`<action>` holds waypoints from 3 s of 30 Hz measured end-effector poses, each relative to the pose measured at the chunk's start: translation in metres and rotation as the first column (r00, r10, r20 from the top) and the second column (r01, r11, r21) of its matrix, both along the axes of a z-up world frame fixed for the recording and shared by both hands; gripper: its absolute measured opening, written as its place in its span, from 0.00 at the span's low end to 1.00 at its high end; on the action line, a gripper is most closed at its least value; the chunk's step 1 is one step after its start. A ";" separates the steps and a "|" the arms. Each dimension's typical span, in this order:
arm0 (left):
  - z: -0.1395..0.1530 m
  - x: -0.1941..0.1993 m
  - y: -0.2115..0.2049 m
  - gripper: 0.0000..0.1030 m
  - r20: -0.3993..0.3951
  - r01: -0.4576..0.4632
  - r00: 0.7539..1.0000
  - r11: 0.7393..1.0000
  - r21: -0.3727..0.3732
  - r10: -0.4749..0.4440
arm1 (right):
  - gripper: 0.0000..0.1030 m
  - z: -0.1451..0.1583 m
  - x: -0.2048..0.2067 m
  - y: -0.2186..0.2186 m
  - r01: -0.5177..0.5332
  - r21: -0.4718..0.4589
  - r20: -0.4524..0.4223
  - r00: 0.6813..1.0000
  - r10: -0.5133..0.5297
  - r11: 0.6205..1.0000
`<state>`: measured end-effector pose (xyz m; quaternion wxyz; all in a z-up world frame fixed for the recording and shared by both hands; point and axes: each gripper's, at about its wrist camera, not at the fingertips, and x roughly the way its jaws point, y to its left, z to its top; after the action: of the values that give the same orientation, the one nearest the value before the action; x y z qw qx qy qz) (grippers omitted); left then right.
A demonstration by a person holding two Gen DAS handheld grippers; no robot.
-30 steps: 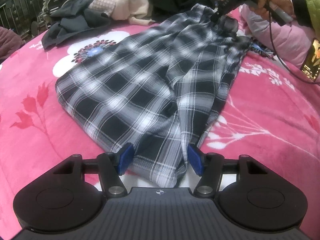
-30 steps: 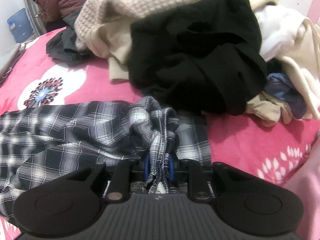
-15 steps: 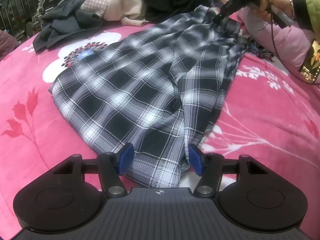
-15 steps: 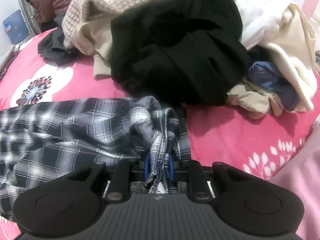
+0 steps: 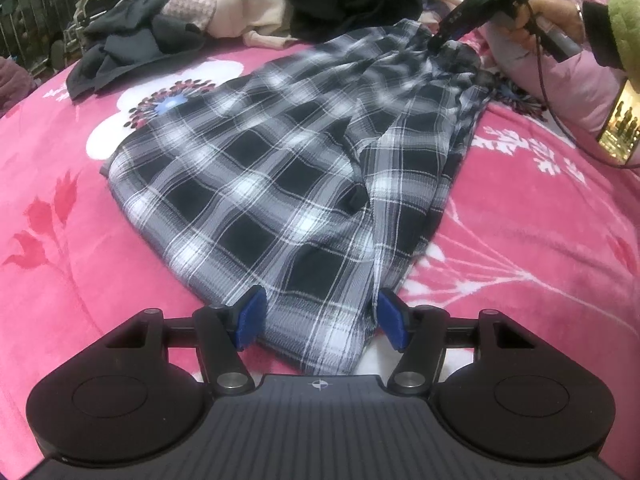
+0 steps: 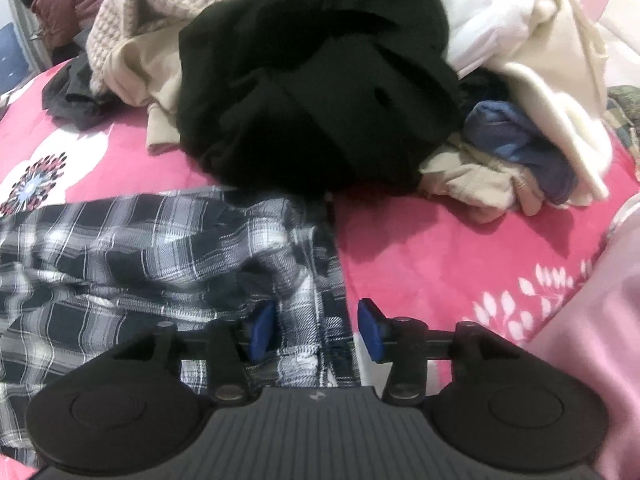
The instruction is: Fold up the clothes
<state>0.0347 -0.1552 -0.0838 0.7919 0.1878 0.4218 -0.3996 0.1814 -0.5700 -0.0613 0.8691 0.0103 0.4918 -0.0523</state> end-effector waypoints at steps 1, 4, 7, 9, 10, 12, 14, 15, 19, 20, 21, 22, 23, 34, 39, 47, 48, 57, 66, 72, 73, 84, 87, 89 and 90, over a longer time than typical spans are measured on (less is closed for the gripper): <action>0.001 0.000 0.003 0.59 -0.003 -0.006 1.000 1.000 -0.001 0.006 | 0.49 0.002 0.000 0.000 0.008 -0.001 0.004 1.000 -0.008 1.000; 0.005 0.001 0.015 0.60 -0.017 -0.033 0.999 0.999 -0.006 0.033 | 0.50 0.010 0.000 -0.005 0.051 0.023 0.021 0.998 -0.051 0.998; 0.011 0.005 0.032 0.61 -0.036 -0.076 0.996 0.997 -0.005 0.076 | 0.50 0.018 -0.001 -0.008 0.098 0.049 0.042 0.994 -0.100 0.994; 0.019 0.008 0.046 0.61 -0.043 -0.110 0.993 0.994 0.005 0.110 | 0.53 0.026 -0.004 -0.009 0.132 0.067 0.067 0.988 -0.136 0.989; 0.025 0.011 0.053 0.61 -0.043 -0.123 0.991 0.992 0.019 0.123 | 0.56 0.030 -0.005 -0.011 0.148 0.089 0.083 0.984 -0.155 0.985; 0.039 0.018 0.066 0.61 -0.042 -0.140 0.989 0.989 0.055 0.142 | 0.57 0.037 -0.011 -0.013 0.176 0.129 0.111 0.975 -0.191 0.976; 0.056 0.029 0.077 0.61 -0.042 -0.146 0.988 0.984 0.103 0.151 | 0.57 0.046 -0.019 -0.012 0.199 0.155 0.141 0.965 -0.221 0.968; 0.066 0.036 0.080 0.61 -0.041 -0.148 0.987 0.981 0.125 0.154 | 0.57 0.051 -0.025 -0.007 0.197 0.154 0.161 0.962 -0.221 0.968; 0.088 0.065 0.090 0.64 -0.076 -0.229 0.968 0.964 0.133 0.241 | 0.57 0.075 -0.069 0.049 0.025 0.116 0.282 0.958 -0.057 0.993; 0.089 0.072 0.092 0.64 -0.093 -0.259 0.958 0.958 0.121 0.271 | 0.57 0.079 -0.084 0.071 -0.043 0.099 0.303 0.953 0.011 0.994; 0.088 0.079 0.094 0.64 -0.115 -0.293 0.946 0.951 0.097 0.303 | 0.58 0.081 -0.100 0.096 -0.115 0.081 0.317 0.945 0.084 0.990; 0.083 0.084 0.096 0.64 -0.144 -0.329 0.932 0.943 0.061 0.334 | 0.59 0.082 -0.116 0.121 -0.186 0.061 0.330 0.931 0.156 0.981; 0.076 0.088 0.097 0.64 -0.175 -0.360 0.917 0.932 0.025 0.359 | 0.59 0.080 -0.134 0.150 -0.256 0.036 0.340 0.912 0.229 0.966; -0.001 0.120 0.093 0.58 -0.429 -0.494 0.822 0.843 -0.212 0.374 | 0.61 -0.007 -0.215 0.395 -0.629 -0.298 0.233 0.681 0.694 0.718; -0.021 0.134 0.088 0.49 -0.492 -0.483 0.811 0.838 -0.253 0.318 | 0.61 -0.038 -0.200 0.423 -0.650 -0.355 0.153 0.669 0.728 0.672; -0.040 0.159 0.095 0.46 -0.552 -0.519 0.784 0.787 -0.333 0.284 | 0.50 -0.046 -0.199 0.423 -0.563 -0.527 0.147 0.678 0.721 0.637; -0.041 0.162 0.093 0.46 -0.549 -0.516 0.788 0.786 -0.340 0.280 | 0.49 -0.048 -0.199 0.425 -0.558 -0.543 0.143 0.675 0.724 0.628; -0.053 0.188 0.078 0.44 -0.555 -0.551 0.782 0.730 -0.405 0.283 | 0.24 -0.069 -0.198 0.438 -0.511 -0.656 0.105 0.667 0.737 0.556; -0.053 0.194 0.075 0.03 -0.564 -0.652 0.728 0.649 -0.392 0.391 | 0.09 -0.051 -0.210 0.442 -0.483 -0.670 0.125 0.675 0.728 0.563; -0.029 0.183 0.089 0.02 -0.527 -0.628 0.756 0.658 -0.416 0.389 | 0.09 -0.032 -0.230 0.448 -0.501 -0.660 0.144 0.647 0.749 0.560; -0.024 0.180 0.092 0.02 -0.516 -0.622 0.763 0.662 -0.418 0.390 | 0.08 -0.029 -0.234 0.451 -0.502 -0.657 0.149 0.644 0.750 0.562; 0.015 0.119 0.202 0.02 -0.408 -0.647 0.757 0.670 -0.364 0.510 | 0.07 0.004 -0.282 0.513 -0.663 -0.498 0.259 0.502 0.825 0.560; 0.010 0.104 0.236 0.02 -0.402 -0.685 0.725 0.644 -0.341 0.559 | 0.07 0.004 -0.286 0.529 -0.723 -0.399 0.311 0.472 0.825 0.564; 0.001 0.097 0.255 0.02 -0.405 -0.708 0.703 0.627 -0.324 0.585 | 0.07 -0.007 -0.277 0.533 -0.754 -0.325 0.298 0.491 0.819 0.570; -0.010 0.096 0.260 0.03 -0.420 -0.715 0.695 0.625 -0.314 0.584 | 0.07 -0.015 -0.276 0.536 -0.765 -0.325 0.275 0.486 0.829 0.556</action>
<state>0.1308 0.1047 -0.0935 0.8357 -0.2276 0.4615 -0.1918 -0.0949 -0.0343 -0.0767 0.8710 -0.2780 0.2461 0.3217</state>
